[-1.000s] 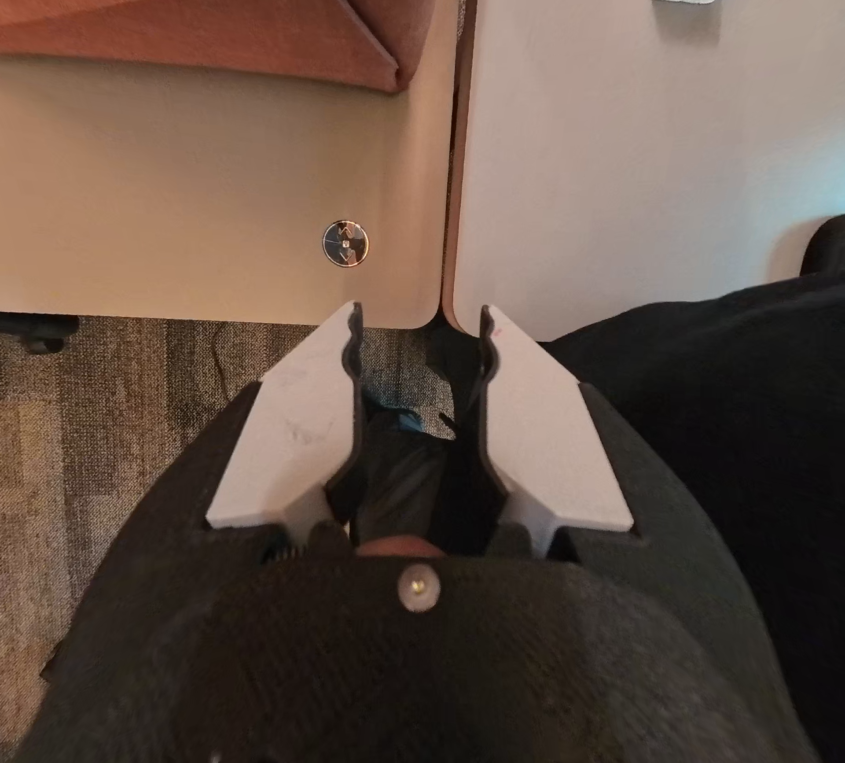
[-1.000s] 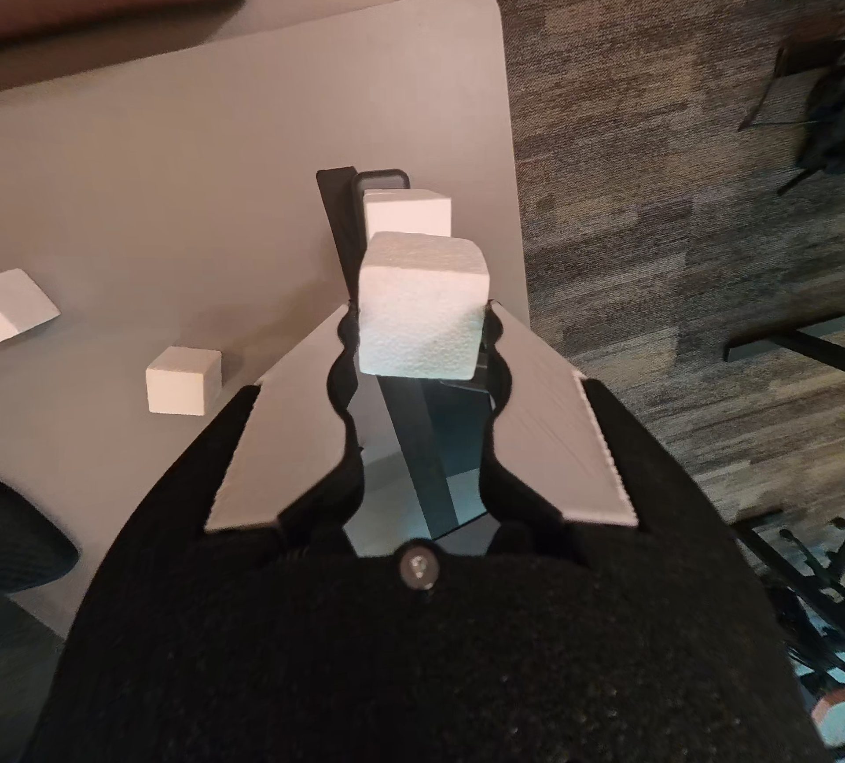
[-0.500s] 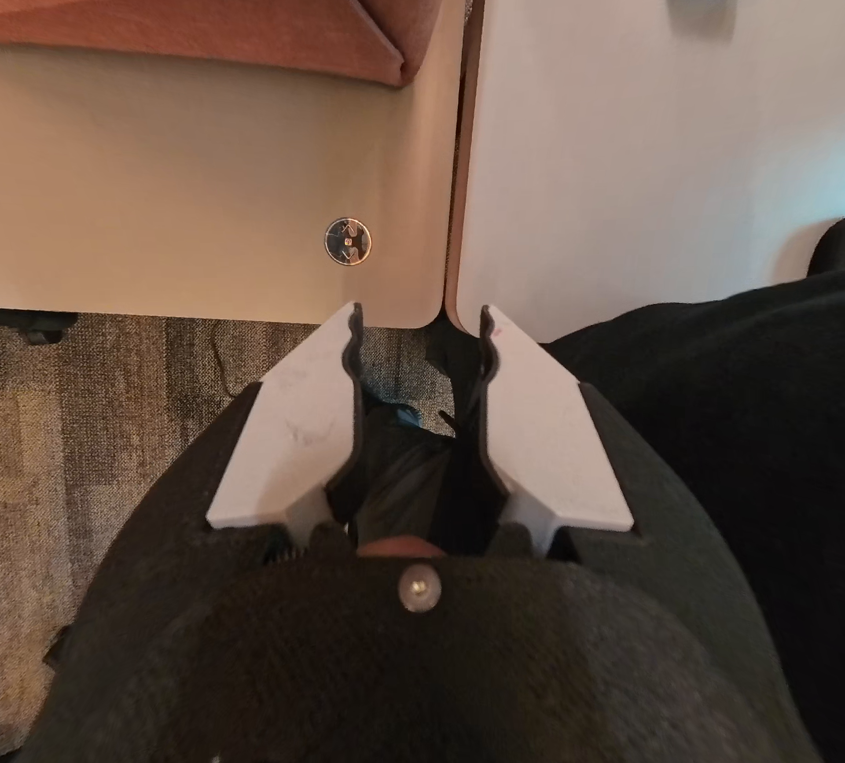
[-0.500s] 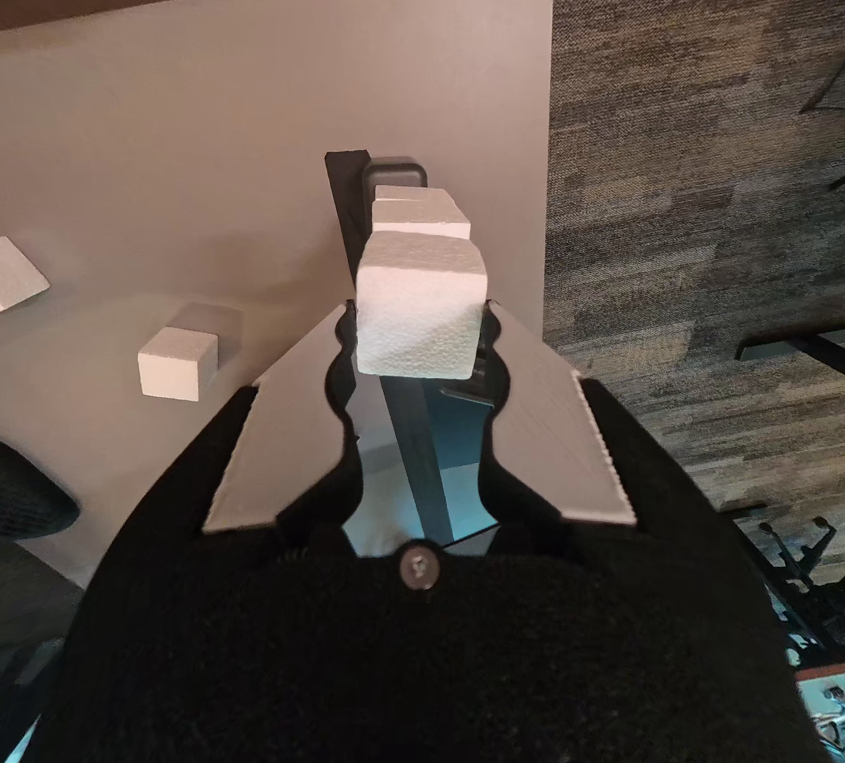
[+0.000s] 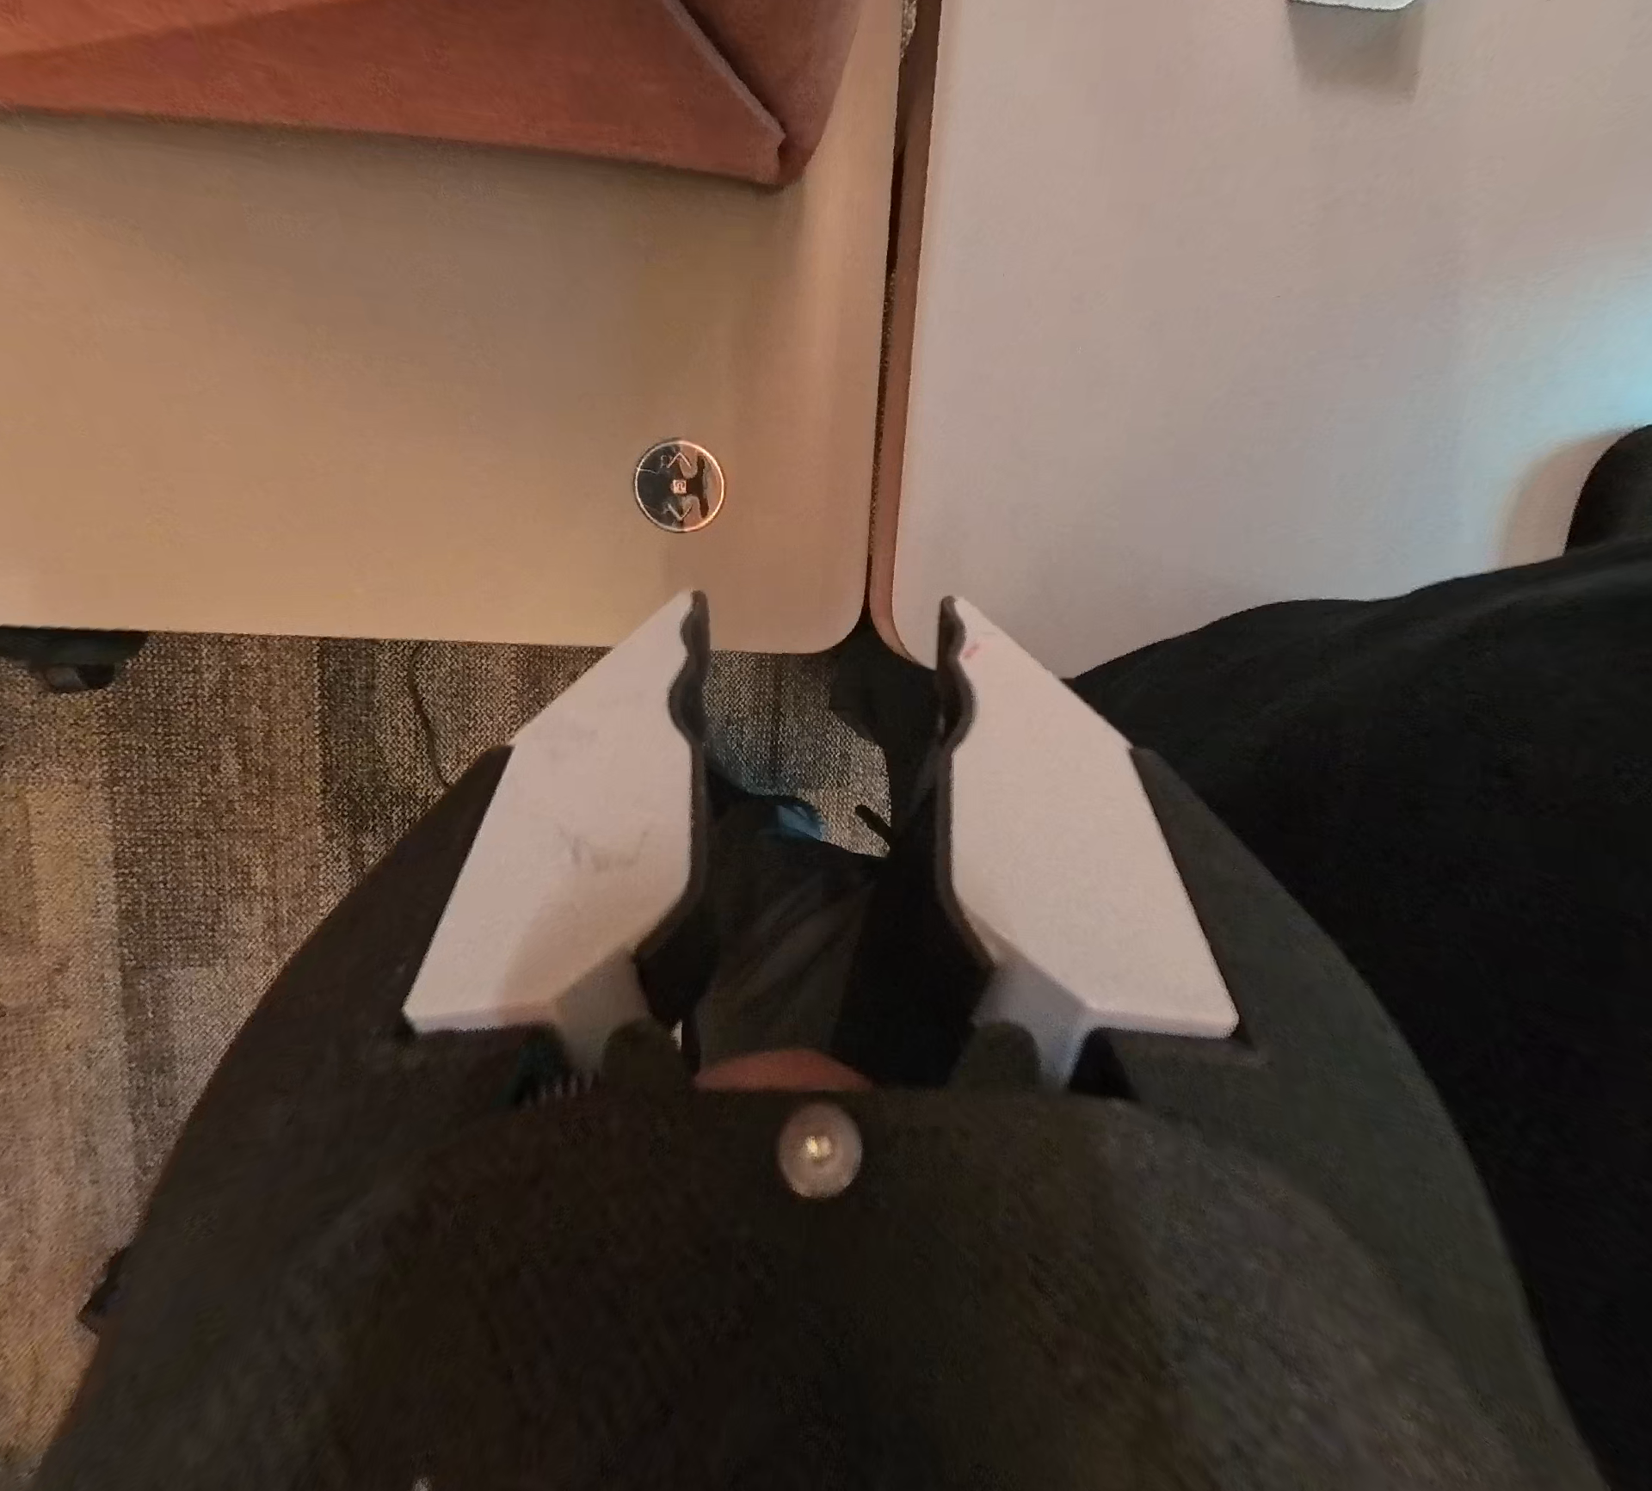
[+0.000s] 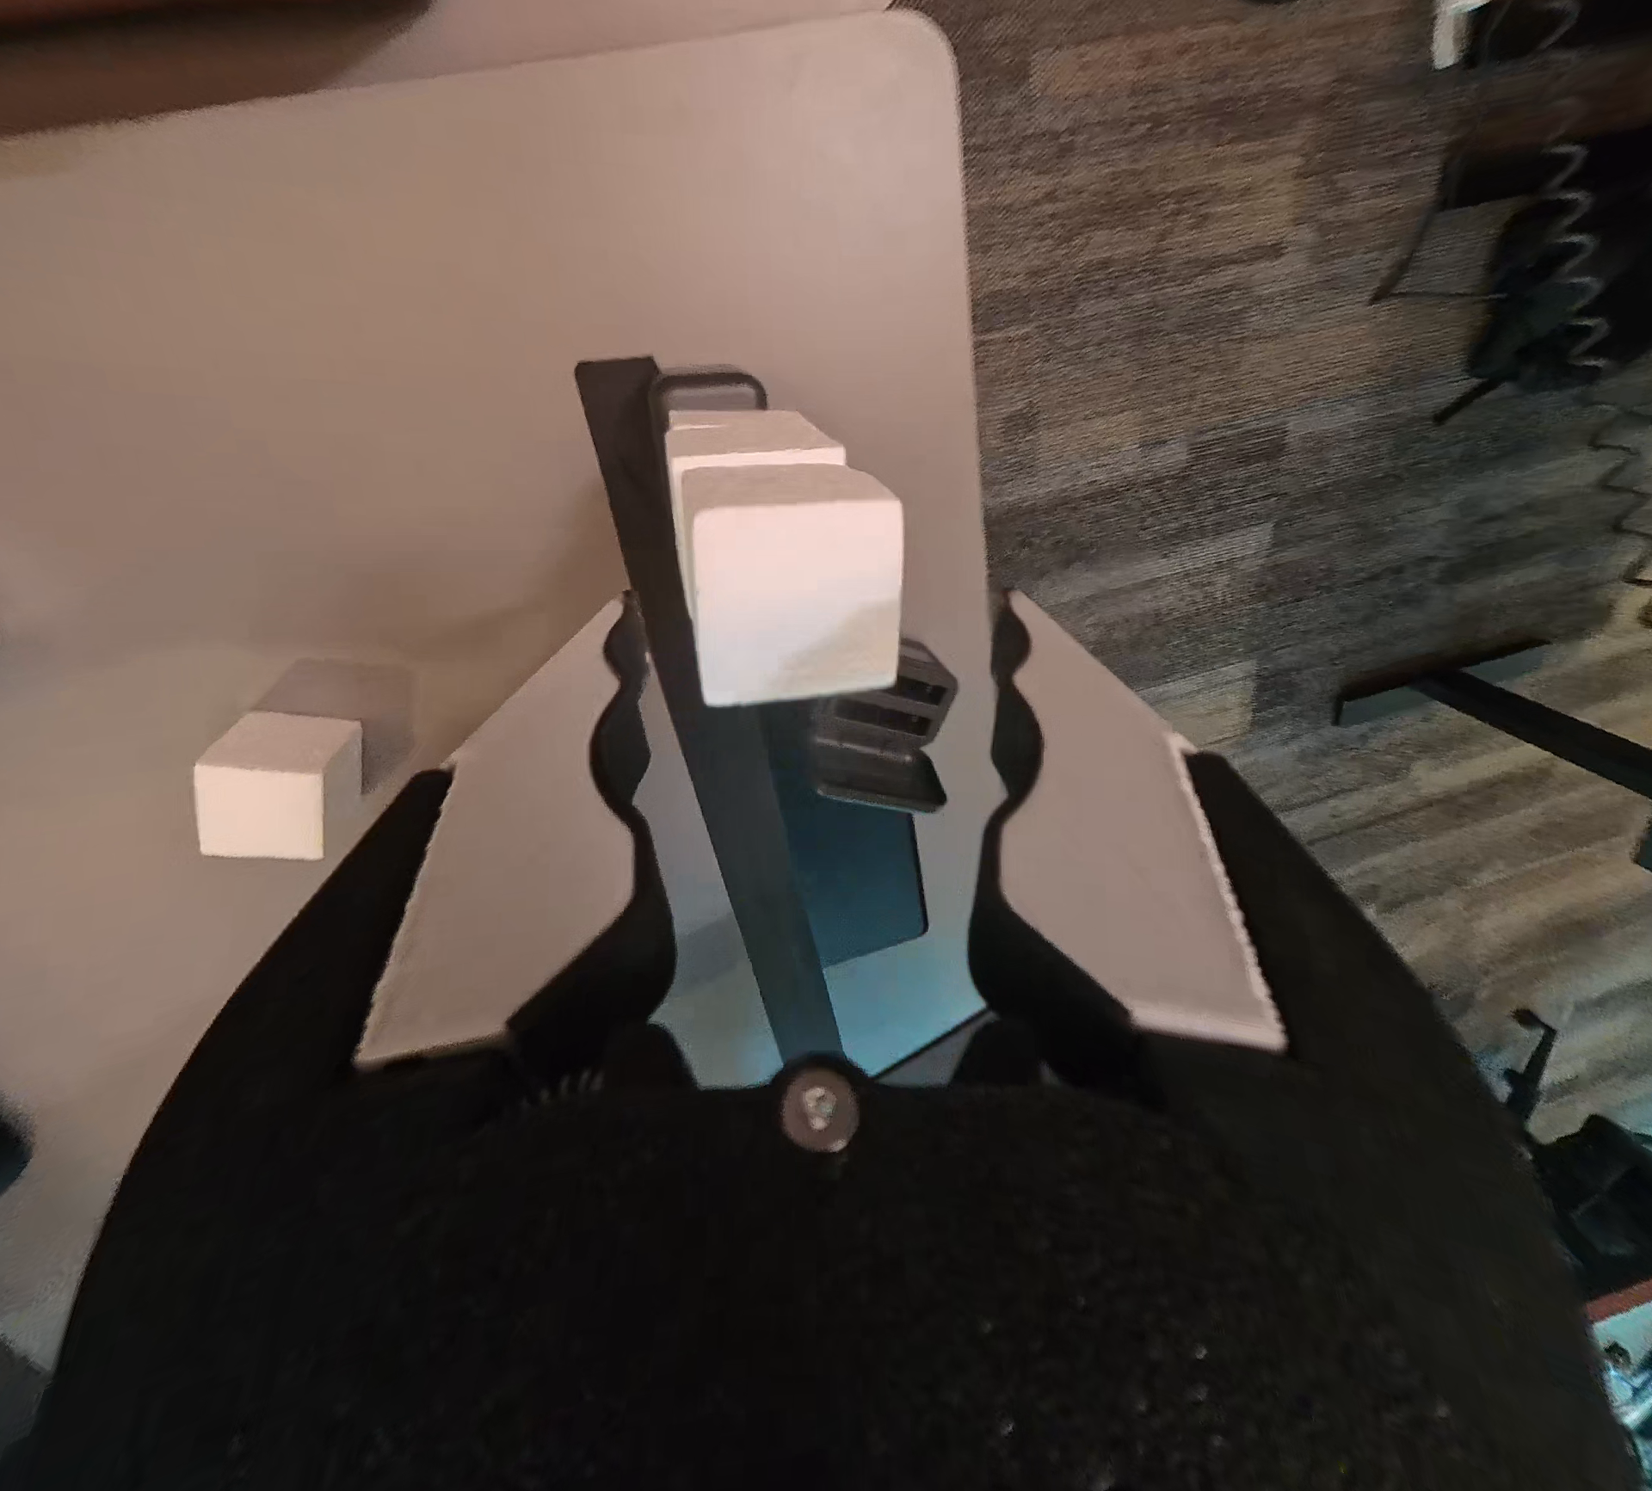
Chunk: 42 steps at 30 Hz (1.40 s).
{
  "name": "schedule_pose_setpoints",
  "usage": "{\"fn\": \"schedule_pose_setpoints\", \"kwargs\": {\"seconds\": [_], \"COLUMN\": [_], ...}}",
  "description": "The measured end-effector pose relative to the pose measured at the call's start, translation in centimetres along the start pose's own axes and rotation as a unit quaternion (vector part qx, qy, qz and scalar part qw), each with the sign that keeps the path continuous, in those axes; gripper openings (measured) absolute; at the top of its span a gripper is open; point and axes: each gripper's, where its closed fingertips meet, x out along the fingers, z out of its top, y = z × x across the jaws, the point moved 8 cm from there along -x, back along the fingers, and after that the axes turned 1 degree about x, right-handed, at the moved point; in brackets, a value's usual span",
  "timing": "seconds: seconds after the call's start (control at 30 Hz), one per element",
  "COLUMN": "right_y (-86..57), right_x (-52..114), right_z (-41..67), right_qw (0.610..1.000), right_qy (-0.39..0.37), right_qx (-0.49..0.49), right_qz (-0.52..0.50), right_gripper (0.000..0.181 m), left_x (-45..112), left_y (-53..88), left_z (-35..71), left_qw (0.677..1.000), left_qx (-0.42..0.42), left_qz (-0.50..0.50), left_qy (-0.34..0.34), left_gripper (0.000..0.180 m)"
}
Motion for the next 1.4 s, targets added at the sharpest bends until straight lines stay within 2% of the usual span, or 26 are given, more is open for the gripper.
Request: {"fn": "schedule_pose_setpoints", "kwargs": {"seconds": [0.1,0.2,0.47,0.53,0.6,0.63,0.67,0.83,1.1,1.2,1.4], "right_y": [2.4,8.3,23.3,24.7,25.3,25.1,25.0,22.9,9.9,5.3,1.2], "right_x": [-3.7,-4.8,5.7,7.9,9.7,10.4,10.9,7.0,-6.9,-8.0,-5.5], "right_z": [-0.8,-3.3,-13.1,-14.1,-14.4,-14.6,-14.8,-12.4,-5.3,-3.1,-0.4], "right_qw": [0.998,0.997,0.995,0.993,0.992,0.992,0.991,0.995,0.997,0.997,0.997], "right_qy": [-0.058,-0.077,0.086,0.095,0.096,0.105,0.115,0.072,-0.053,-0.049,0.007], "right_qx": [0.011,0.006,-0.018,0.005,0.028,0.029,0.026,0.034,0.036,0.020,-0.035], "right_qz": [-0.033,0.010,0.052,0.063,0.072,0.058,0.055,0.066,-0.036,-0.048,-0.068], "right_gripper": [0.078,0.073,0.068,0.075,0.071,0.084,0.066,0.064,0.064,0.065,0.065], "left_x": [0.2,0.5,0.8,0.7,0.5,0.5,0.4,0.1,0.2,0.2,-0.2], "left_y": [0.0,0.0,-0.3,-0.2,-0.1,-0.1,-0.1,0.0,-0.3,-0.3,-0.2], "left_z": [0.2,0.4,0.3,0.2,0.1,0.1,0.1,-0.1,-0.2,-0.3,-0.5], "left_qw": [1.000,1.000,0.999,0.998,0.998,0.998,0.998,0.998,0.999,0.999,1.000], "left_qx": [0.003,0.006,0.036,0.041,0.045,0.047,0.049,0.041,0.022,0.014,-0.003], "left_qz": [-0.007,-0.017,-0.041,-0.041,-0.042,-0.042,-0.041,-0.037,-0.033,-0.027,-0.011], "left_qy": [-0.005,-0.011,-0.008,-0.006,-0.006,-0.006,-0.006,-0.014,-0.023,-0.024,-0.024], "left_gripper": [0.049,0.049,0.049,0.049,0.049,0.049,0.049,0.049,0.049,0.049,0.049]}}
